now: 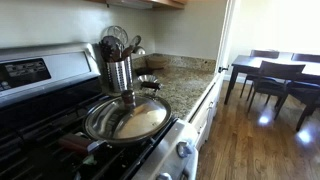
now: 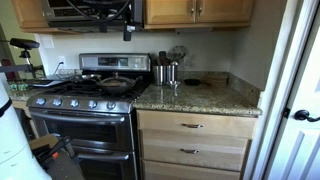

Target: Open the topmost drawer fully

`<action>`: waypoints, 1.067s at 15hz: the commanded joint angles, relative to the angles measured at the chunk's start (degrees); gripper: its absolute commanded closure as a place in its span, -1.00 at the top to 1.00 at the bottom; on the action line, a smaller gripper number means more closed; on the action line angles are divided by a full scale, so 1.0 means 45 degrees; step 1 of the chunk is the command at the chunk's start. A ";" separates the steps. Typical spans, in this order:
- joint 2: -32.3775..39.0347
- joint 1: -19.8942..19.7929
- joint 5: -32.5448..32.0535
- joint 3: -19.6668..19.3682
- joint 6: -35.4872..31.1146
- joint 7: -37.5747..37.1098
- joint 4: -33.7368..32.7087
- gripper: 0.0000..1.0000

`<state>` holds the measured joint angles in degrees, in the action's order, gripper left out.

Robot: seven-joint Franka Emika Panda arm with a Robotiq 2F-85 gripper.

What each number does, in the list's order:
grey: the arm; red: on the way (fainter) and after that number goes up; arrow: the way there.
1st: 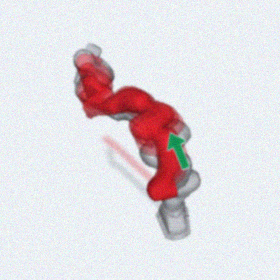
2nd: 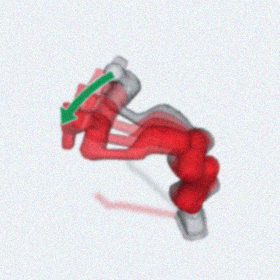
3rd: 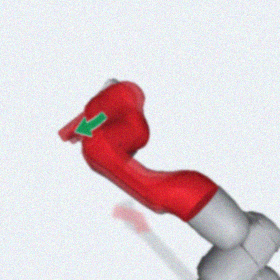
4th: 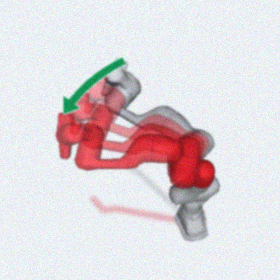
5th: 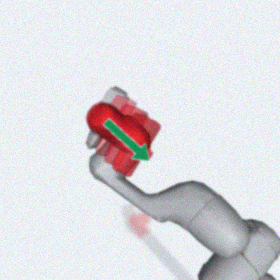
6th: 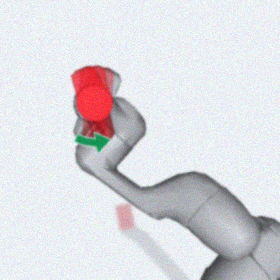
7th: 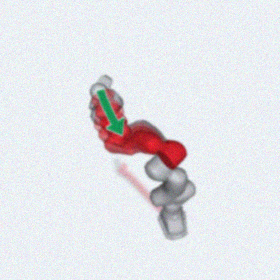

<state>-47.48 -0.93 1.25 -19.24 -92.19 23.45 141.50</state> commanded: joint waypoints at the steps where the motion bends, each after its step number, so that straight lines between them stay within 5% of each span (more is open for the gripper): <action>1: 0.0067 -0.0215 0.0117 0.0151 0.0026 0.0129 -0.0025 1.00; 9: 0.1244 -0.0319 0.0381 -0.0501 -0.1030 0.0116 -0.0409 1.00; 16: 0.4829 -0.0429 0.2689 -0.1380 -0.4769 0.0029 -0.1029 1.00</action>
<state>-33.73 -2.53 7.87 -24.92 -109.21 23.43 140.24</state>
